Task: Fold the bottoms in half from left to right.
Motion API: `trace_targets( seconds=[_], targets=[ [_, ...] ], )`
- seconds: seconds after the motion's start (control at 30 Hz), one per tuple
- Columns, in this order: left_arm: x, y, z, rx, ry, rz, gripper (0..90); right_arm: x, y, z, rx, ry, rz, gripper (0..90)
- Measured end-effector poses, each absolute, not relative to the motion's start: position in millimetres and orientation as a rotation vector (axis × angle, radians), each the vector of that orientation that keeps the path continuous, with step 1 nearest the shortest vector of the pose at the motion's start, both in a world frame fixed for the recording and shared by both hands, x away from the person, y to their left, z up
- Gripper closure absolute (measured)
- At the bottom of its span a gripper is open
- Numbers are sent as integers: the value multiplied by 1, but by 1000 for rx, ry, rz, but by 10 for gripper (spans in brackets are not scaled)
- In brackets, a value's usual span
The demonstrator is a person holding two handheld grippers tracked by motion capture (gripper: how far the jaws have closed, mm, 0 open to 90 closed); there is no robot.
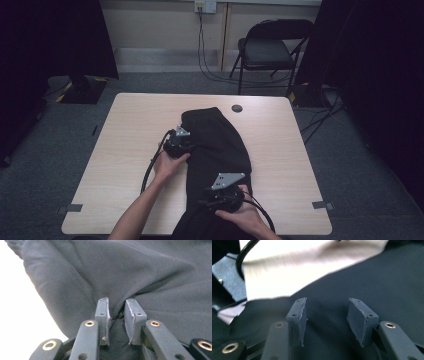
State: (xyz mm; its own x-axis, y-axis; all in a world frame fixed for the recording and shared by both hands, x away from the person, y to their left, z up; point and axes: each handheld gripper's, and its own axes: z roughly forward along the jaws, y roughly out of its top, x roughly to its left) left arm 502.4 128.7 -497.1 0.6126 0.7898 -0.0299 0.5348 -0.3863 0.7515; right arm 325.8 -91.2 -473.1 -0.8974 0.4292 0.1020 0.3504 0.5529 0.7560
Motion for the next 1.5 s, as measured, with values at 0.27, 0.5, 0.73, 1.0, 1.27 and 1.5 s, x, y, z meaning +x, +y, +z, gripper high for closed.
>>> trace_targets(
  seconds=[0.27, 0.5, 0.73, 1.0, 1.27, 1.5],
  targets=[
    [498, 130, -478, 2102, 1049, 387, 595, 322, -106, -491, 658, 2707, 1162, 726],
    [444, 136, -451, 2090, 900, 284, 583, 318, -129, -455, 685, 2590, 1337, 900],
    [401, 136, -464, 2135, 824, 187, 551, 304, -184, -447, 817, 2515, 1296, 900],
    [390, 127, -491, 2233, 787, 246, 564, 325, -200, -479, 1100, 2465, 1069, 516],
    [396, 128, -493, 2228, 797, 304, 607, 330, -192, -483, 1047, 2494, 976, 900],
    [407, 138, -493, 2212, 845, 340, 614, 334, -229, -471, 1140, 2347, 945, 900]
  ],
)
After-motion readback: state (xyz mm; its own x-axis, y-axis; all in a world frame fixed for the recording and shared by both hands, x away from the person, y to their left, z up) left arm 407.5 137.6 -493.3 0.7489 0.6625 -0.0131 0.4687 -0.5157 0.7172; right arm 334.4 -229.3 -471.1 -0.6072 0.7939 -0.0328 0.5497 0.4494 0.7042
